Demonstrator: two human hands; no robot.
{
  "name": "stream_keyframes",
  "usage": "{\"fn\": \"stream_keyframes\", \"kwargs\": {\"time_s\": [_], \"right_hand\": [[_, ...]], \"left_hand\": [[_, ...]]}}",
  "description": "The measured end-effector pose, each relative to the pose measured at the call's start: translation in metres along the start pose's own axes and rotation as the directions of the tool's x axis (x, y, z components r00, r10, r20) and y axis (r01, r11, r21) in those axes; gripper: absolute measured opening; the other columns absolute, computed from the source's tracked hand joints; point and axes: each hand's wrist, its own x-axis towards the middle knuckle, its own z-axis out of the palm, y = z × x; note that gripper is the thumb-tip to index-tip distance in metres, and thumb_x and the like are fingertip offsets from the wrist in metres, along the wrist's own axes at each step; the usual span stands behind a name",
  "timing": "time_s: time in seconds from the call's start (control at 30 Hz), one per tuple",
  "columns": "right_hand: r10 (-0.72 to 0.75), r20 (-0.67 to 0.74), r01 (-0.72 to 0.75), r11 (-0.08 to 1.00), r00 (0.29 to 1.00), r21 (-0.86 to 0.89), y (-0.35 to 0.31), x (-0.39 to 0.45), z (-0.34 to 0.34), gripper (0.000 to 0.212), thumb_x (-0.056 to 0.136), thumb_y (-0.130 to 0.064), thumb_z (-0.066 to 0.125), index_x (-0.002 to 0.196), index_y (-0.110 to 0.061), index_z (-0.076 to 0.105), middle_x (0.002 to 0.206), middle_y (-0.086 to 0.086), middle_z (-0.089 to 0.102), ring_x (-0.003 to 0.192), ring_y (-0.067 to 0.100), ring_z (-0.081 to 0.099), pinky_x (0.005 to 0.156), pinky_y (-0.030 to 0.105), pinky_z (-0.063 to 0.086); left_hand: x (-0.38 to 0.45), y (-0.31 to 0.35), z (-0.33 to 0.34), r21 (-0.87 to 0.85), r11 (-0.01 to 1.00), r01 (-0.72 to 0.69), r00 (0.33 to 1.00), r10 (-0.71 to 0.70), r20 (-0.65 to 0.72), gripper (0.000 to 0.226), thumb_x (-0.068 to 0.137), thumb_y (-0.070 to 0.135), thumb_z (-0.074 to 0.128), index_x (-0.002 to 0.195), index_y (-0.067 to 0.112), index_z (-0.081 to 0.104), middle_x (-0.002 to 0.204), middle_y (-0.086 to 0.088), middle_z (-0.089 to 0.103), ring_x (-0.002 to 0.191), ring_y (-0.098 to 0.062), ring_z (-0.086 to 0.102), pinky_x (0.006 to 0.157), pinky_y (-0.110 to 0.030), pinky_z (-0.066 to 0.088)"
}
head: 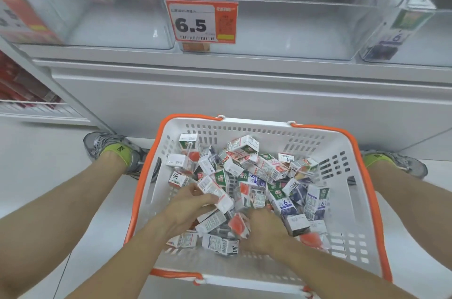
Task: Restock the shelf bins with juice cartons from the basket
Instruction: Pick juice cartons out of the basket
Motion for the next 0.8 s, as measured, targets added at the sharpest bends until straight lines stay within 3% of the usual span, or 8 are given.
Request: {"fn": "stream_keyframes", "kwargs": {"time_s": [0.07, 0.17, 0.27, 0.37, 0.47, 0.57, 0.67, 0.8], "right_hand": [[0.036, 0.015, -0.038, 0.986, 0.999, 0.161, 0.002, -0.002, -0.017, 0.056, 0.066, -0.044, 0.078, 0.113, -0.020, 0.059, 0.088, -0.005, 0.064, 0.083, 0.015, 0.063, 0.066, 0.027, 0.056], [0.031, 0.008, -0.032, 0.920, 0.999, 0.390, 0.012, -0.005, -0.049, 0.052, 0.075, -0.036, 0.079, 0.113, -0.019, 0.049, 0.076, -0.006, 0.053, 0.061, 0.008, 0.052, 0.044, 0.015, 0.035], [0.002, -0.054, 0.024, 0.874, 0.999, 0.486, 0.023, -0.015, -0.091, 0.045, 0.074, -0.033, 0.078, 0.108, -0.021, 0.050, 0.089, 0.003, 0.064, 0.058, 0.012, 0.054, 0.052, 0.025, 0.043], [-0.054, -0.157, 0.124, 0.867, 0.986, 0.482, 0.030, -0.030, -0.144, 0.038, 0.073, -0.029, 0.080, 0.106, -0.025, 0.062, 0.107, -0.003, 0.065, 0.069, 0.003, 0.060, 0.060, 0.020, 0.046], [-0.116, -0.221, 0.216, 0.833, 0.968, 0.510, 0.032, -0.057, -0.203, 0.045, 0.072, -0.025, 0.087, 0.113, -0.021, 0.068, 0.119, -0.010, 0.063, 0.065, -0.004, 0.065, 0.060, 0.012, 0.046], [-0.160, -0.285, 0.298, 0.782, 0.945, 0.548, 0.034, -0.091, -0.253, 0.051, 0.067, -0.023, 0.092, 0.111, -0.025, 0.068, 0.119, -0.008, 0.063, 0.086, 0.003, 0.069, 0.066, 0.012, 0.051], [-0.213, -0.364, 0.398, 0.717, 0.907, 0.572, 0.038, -0.114, -0.285, 0.055, 0.058, -0.021, 0.097, 0.106, -0.030, 0.070, 0.109, -0.004, 0.071, 0.103, 0.015, 0.067, 0.084, 0.023, 0.055], [-0.232, -0.422, 0.478, 0.513, 0.877, 0.712, 0.044, -0.119, -0.291, 0.056, 0.061, 0.000, 0.090, 0.110, -0.017, 0.070, 0.113, 0.003, 0.073, 0.104, 0.024, 0.070, 0.081, 0.034, 0.058]], "left_hand": [[-0.002, 0.004, -0.006, -0.013, 1.000, -0.027, 0.999, 0.027, 0.029, 0.075, 0.070, 0.006, 0.086, 0.134, 0.002, 0.045, 0.112, -0.018, 0.072, 0.098, -0.026, 0.071, 0.087, -0.037, 0.055], [-0.014, 0.019, -0.003, 0.009, 0.997, -0.070, 0.997, 0.070, 0.029, 0.095, 0.059, 0.033, 0.094, 0.138, 0.013, 0.045, 0.108, -0.009, 0.074, 0.082, -0.016, 0.067, 0.065, -0.028, 0.043], [-0.026, 0.040, 0.006, -0.069, 0.992, -0.102, 0.989, 0.108, 0.098, 0.089, 0.059, 0.026, 0.095, 0.133, 0.006, 0.049, 0.088, -0.013, 0.070, 0.066, -0.019, 0.056, 0.054, -0.028, 0.034], [-0.041, 0.074, 0.011, -0.197, 0.972, -0.125, 0.969, 0.162, 0.188, 0.092, 0.052, 0.010, 0.097, 0.129, 0.006, 0.046, 0.081, -0.020, 0.066, 0.069, -0.026, 0.062, 0.056, -0.026, 0.053], [-0.064, 0.117, 0.022, -0.337, 0.927, -0.165, 0.906, 0.277, 0.319, 0.092, 0.053, 0.031, 0.098, 0.127, -0.003, 0.056, 0.106, -0.020, 0.069, 0.078, -0.026, 0.070, 0.065, -0.028, 0.059], [-0.081, 0.156, 0.040, -0.375, 0.910, -0.176, 0.905, 0.299, 0.301, 0.066, 0.051, 0.045, 0.095, 0.097, 0.005, 0.072, 0.095, -0.019, 0.069, 0.056, -0.021, 0.063, 0.050, -0.026, 0.056], [-0.104, 0.196, 0.057, -0.108, 0.942, -0.316, 0.895, 0.334, 0.295, 0.017, 0.078, 0.023, 0.078, 0.087, 0.012, 0.070, 0.086, -0.020, 0.069, 0.050, -0.024, 0.060, 0.045, -0.027, 0.051], [-0.111, 0.231, 0.057, 0.441, 0.754, -0.487, 0.854, 0.304, 0.423, 0.030, 0.088, 0.004, 0.071, 0.112, 0.013, 0.056, 0.102, -0.017, 0.073, 0.083, -0.043, 0.071, 0.076, -0.045, 0.060]]}}
